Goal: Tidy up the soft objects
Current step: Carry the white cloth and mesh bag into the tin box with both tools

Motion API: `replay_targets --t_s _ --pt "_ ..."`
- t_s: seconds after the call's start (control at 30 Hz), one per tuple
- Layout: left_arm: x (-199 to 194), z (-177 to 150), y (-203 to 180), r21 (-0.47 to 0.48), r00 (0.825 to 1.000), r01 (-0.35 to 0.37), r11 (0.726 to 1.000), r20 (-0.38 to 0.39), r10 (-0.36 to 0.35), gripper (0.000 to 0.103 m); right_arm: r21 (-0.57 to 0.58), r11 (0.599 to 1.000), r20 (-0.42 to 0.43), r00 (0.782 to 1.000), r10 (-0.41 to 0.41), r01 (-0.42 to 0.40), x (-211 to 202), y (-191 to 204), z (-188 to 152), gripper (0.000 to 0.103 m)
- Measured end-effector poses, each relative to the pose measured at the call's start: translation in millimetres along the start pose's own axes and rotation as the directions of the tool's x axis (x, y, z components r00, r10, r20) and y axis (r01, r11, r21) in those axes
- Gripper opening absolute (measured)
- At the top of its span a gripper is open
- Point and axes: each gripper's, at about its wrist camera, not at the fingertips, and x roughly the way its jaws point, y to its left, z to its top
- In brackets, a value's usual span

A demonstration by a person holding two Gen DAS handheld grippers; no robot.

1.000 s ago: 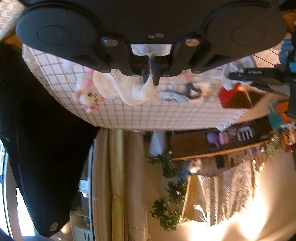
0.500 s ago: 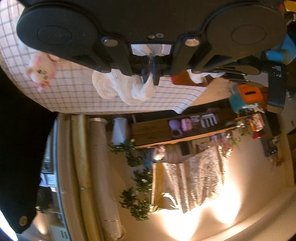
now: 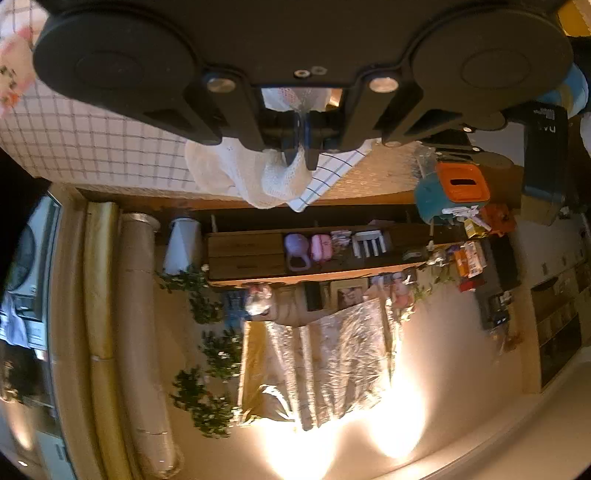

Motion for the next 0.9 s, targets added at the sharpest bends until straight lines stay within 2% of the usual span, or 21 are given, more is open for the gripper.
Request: replay_targets --t_s 0.4,0.63,0.9 --pt "32.4 -7.6 45.5 -0.063 0.998 -0.055 0.997 -0.038 0.052 0.017 -0.045 0.997 -0.052 0.997 0.059 -0.061 88.2 34.5 10.5 0.002" --pt "52.8 -14.3 60.3 -0.068 0.995 -0.078 0.995 -0.061 0.074 0.017 -0.035 0.997 -0.123 0.99 0.063 -0.068 133.1 41.6 -3.6 0.002" --pt "72.9 -22.9 66.4 -0.061 0.994 -0.065 0.996 -0.091 0.06 0.017 -0.028 0.998 -0.218 0.975 0.049 -0.057 169.7 43.7 -28.6 0.002"
